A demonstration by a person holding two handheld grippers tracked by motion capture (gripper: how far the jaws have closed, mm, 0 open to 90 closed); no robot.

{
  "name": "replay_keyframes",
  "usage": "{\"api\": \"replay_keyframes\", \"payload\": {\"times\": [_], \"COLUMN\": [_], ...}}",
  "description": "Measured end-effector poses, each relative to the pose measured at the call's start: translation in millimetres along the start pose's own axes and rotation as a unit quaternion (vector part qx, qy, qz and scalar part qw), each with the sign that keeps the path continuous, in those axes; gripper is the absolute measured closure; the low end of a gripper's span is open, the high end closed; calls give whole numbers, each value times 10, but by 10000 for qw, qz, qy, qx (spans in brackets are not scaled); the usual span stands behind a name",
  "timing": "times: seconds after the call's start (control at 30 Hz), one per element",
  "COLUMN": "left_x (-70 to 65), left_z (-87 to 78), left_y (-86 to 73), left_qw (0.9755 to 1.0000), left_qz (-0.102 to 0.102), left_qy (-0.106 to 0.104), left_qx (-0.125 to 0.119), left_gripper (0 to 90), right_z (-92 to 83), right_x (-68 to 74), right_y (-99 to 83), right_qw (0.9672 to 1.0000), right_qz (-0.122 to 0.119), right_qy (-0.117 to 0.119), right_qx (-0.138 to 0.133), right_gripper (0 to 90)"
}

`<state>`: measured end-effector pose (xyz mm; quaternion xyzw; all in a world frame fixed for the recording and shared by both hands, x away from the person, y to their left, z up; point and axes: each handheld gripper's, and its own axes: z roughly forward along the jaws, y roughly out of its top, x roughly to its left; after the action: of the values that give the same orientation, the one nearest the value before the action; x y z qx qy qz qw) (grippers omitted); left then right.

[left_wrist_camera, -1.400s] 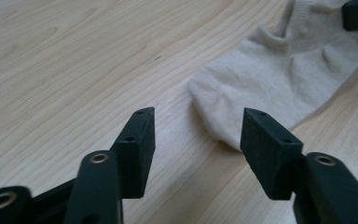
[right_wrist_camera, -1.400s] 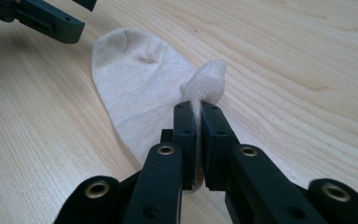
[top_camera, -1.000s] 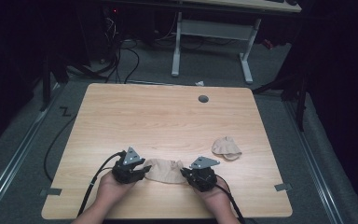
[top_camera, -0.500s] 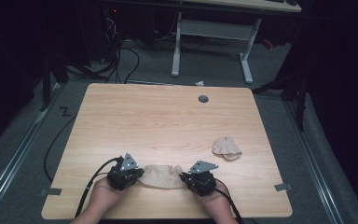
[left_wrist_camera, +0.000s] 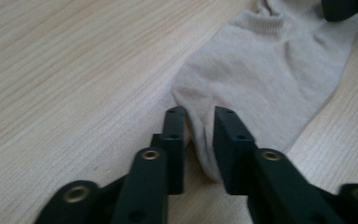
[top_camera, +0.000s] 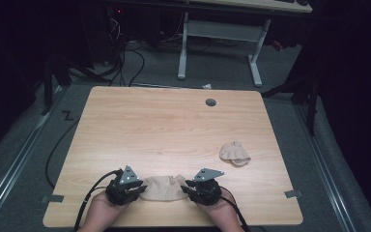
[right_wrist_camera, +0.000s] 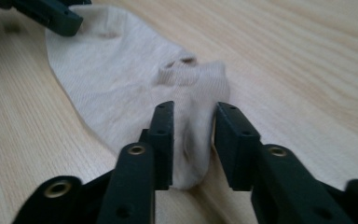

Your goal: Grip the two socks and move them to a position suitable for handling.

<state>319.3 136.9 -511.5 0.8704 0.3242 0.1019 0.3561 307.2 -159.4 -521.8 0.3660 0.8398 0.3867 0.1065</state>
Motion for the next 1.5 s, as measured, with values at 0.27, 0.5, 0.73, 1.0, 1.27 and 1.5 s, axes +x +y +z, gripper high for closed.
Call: {"api": "replay_keyframes", "payload": {"times": [0.27, 0.5, 0.73, 1.0, 1.27, 1.5], "left_x": [110, 252, 328, 332, 328, 325], "left_z": [-129, -169, -177, -194, -198, -193], "left_y": [17, 10, -1, 0, -2, -3], "left_qw": [9980, 9957, 9957, 9955, 9956, 9958], "left_qz": [-92, -141, -155, -165, -152, -158], "left_qy": [322, 489, 483, 492, 481, 457], "left_qx": [-542, -769, -774, -799, -785, -773], "left_gripper": [513, 496, 490, 487, 482, 479], "right_z": [-191, -344, -309, -203, -135, -150], "right_x": [-180, -520, -984, -1241, -1336, -1355], "right_y": [20, 49, 101, 153, 146, 104], "right_qw": [9977, 9897, 9778, 9700, 9695, 9688], "right_qz": [144, 415, 733, 921, 1050, 1095], "right_qy": [-566, -1318, -1963, -2225, -2144, -2164], "right_qx": [-343, -386, 33, 345, 553, 518], "right_gripper": [583, 543, 519, 493, 551, 693]}}
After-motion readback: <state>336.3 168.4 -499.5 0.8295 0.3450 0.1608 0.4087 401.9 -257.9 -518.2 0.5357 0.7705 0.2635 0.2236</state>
